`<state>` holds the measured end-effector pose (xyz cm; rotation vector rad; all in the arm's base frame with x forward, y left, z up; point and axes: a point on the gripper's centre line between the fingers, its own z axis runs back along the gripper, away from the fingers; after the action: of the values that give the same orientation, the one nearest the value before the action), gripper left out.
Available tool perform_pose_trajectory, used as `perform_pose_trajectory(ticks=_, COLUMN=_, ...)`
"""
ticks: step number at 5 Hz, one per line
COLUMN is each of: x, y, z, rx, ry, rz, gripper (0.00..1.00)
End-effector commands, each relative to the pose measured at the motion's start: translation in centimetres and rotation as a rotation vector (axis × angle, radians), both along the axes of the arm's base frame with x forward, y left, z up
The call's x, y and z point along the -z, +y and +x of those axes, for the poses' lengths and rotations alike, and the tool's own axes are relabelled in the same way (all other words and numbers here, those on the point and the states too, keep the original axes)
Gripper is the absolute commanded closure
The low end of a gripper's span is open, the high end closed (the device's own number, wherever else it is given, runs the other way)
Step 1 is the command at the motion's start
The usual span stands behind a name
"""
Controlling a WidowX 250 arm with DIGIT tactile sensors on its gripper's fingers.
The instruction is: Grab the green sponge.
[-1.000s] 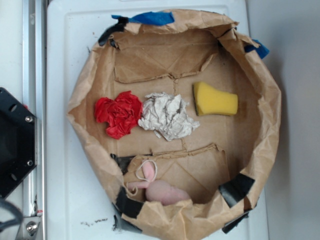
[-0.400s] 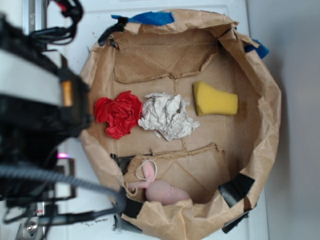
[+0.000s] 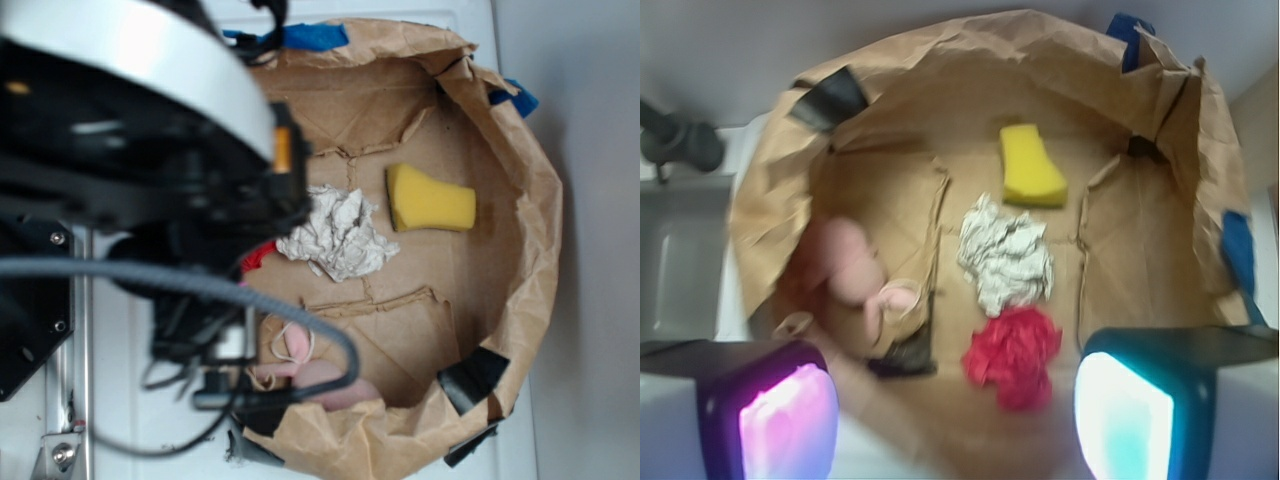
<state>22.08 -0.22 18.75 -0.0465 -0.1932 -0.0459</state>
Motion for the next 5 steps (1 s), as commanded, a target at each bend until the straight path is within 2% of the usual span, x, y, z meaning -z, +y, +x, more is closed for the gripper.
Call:
perform_pose_trajectory(ticks=1, x=2.8, y=0.1, z=3.9, rx=0.016, ry=0.014, rz=-0.012, gripper=0.00)
perform_pose_trajectory(ticks=4, x=2.8, y=0.1, z=3.9, rx=0.016, ry=0.014, rz=-0.012, gripper=0.00)
perform_pose_trajectory(ticks=5, x=5.7, y=0.7, z=7.0, rx=0.008, ry=0.017, rz=0.004, gripper=0.00)
